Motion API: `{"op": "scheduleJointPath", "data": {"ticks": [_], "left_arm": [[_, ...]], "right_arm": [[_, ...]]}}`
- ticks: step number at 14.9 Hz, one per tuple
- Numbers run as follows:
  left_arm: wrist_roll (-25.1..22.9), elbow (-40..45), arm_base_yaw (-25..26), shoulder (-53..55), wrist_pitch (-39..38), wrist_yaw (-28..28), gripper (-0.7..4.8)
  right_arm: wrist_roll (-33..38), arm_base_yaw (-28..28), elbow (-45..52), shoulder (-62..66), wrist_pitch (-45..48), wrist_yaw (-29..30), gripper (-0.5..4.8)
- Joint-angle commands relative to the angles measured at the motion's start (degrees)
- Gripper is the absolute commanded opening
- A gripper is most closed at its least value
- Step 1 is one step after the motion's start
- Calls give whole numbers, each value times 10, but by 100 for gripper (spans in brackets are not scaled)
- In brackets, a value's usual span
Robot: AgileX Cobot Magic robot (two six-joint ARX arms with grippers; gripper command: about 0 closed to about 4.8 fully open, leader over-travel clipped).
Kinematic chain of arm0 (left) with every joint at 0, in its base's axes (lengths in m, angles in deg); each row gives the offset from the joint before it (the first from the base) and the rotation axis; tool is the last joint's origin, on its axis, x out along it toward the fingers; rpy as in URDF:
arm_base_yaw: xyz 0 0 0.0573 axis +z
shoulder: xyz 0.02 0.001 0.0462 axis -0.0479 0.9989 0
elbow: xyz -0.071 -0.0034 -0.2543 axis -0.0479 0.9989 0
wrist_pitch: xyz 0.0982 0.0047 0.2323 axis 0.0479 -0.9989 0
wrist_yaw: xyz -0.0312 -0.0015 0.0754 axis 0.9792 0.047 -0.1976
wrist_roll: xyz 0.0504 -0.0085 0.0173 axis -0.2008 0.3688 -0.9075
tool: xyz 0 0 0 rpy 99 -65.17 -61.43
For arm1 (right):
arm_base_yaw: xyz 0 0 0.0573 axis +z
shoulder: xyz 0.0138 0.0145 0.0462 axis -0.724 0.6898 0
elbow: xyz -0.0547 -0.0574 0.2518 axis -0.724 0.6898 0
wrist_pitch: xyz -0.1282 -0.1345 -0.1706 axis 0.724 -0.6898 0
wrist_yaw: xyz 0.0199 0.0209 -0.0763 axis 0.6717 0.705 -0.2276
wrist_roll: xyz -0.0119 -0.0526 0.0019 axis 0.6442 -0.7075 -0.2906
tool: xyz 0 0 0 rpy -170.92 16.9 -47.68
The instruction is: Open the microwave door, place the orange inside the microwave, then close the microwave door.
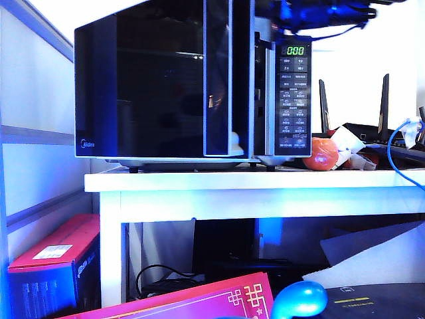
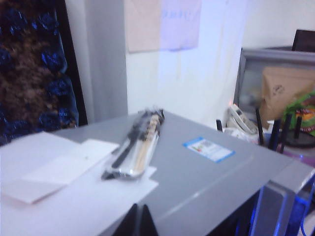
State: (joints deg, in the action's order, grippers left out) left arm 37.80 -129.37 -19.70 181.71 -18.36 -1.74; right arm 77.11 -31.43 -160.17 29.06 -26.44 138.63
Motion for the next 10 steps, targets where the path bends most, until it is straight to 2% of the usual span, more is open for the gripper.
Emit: {"op": "scheduleJointPath", "data": {"ticks": [1,10], "left_arm": [[-1,-1,-1,-10,-10,16,-5],[-3,-1,-1,-14,-63,59,-5]], "right_arm": [[21,23,-3,-5,10,24,260],[34,93,-7,-5,18,32,260]]}}
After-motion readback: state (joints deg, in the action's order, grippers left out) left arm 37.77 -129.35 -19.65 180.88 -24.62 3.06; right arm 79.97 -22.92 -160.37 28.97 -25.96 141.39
